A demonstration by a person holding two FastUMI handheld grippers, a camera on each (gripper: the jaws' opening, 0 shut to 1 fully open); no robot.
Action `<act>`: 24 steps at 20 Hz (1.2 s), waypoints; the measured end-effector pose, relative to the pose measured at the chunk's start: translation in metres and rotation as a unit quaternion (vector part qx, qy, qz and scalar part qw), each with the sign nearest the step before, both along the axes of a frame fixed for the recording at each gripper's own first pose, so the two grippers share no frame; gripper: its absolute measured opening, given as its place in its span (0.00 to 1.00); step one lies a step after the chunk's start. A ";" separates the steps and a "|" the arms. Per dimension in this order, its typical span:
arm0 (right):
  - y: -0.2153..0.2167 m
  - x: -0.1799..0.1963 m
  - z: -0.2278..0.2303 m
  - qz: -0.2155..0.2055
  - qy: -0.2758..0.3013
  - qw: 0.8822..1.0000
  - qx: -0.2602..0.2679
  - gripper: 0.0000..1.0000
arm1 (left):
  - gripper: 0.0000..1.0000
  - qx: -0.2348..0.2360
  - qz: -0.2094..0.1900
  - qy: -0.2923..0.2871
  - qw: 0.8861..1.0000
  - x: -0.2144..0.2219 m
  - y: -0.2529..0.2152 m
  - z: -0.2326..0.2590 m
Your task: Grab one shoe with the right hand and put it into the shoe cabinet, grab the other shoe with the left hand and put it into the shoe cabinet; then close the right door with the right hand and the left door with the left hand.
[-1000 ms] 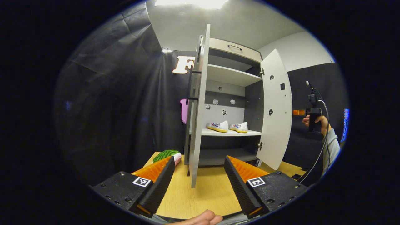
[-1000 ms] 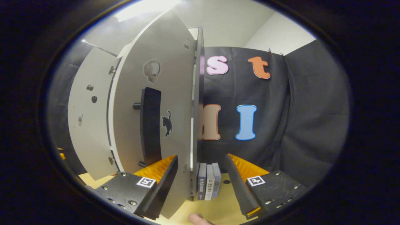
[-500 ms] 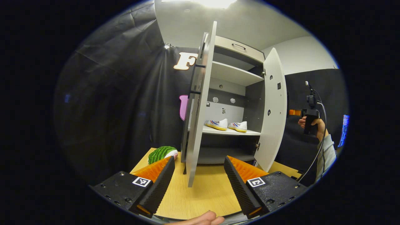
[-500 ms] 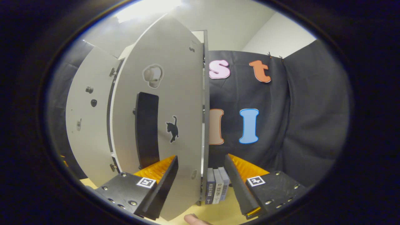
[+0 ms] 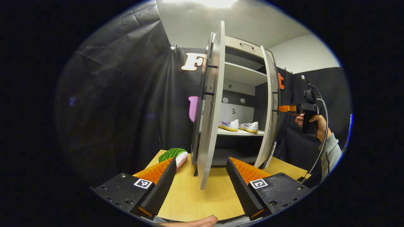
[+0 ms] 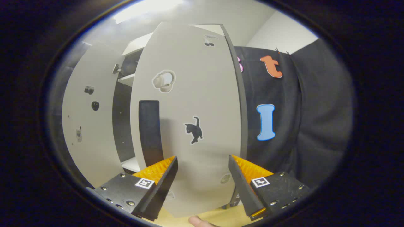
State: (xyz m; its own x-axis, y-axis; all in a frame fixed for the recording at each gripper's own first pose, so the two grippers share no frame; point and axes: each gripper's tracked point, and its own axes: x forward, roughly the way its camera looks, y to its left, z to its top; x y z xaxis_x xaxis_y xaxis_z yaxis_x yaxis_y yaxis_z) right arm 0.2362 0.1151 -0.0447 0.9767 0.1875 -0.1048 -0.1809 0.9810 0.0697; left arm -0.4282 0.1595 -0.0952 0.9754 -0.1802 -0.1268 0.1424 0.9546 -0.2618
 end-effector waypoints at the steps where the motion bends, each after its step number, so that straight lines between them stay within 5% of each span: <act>1: -0.003 0.000 0.004 -0.007 -0.014 1.000 0.003 0.94 | 0.96 0.006 0.006 0.002 1.000 0.001 0.006 -0.002; 10: -0.038 -0.070 -0.005 0.021 -0.042 0.999 0.001 0.96 | 0.96 0.039 0.079 0.016 0.996 0.034 0.057 -0.008; 17: -0.024 -0.167 -0.037 0.082 -0.046 0.994 0.047 0.96 | 0.94 0.019 0.076 0.037 0.996 0.092 0.085 -0.004; 20: -0.022 -0.199 -0.064 0.088 -0.043 0.995 0.018 0.96 | 0.96 0.017 0.098 0.032 0.995 0.119 0.108 0.003; 24: 0.002 -0.240 -0.090 0.105 -0.034 0.994 0.010 0.96 | 0.98 -0.005 0.081 0.049 0.996 0.144 0.110 0.024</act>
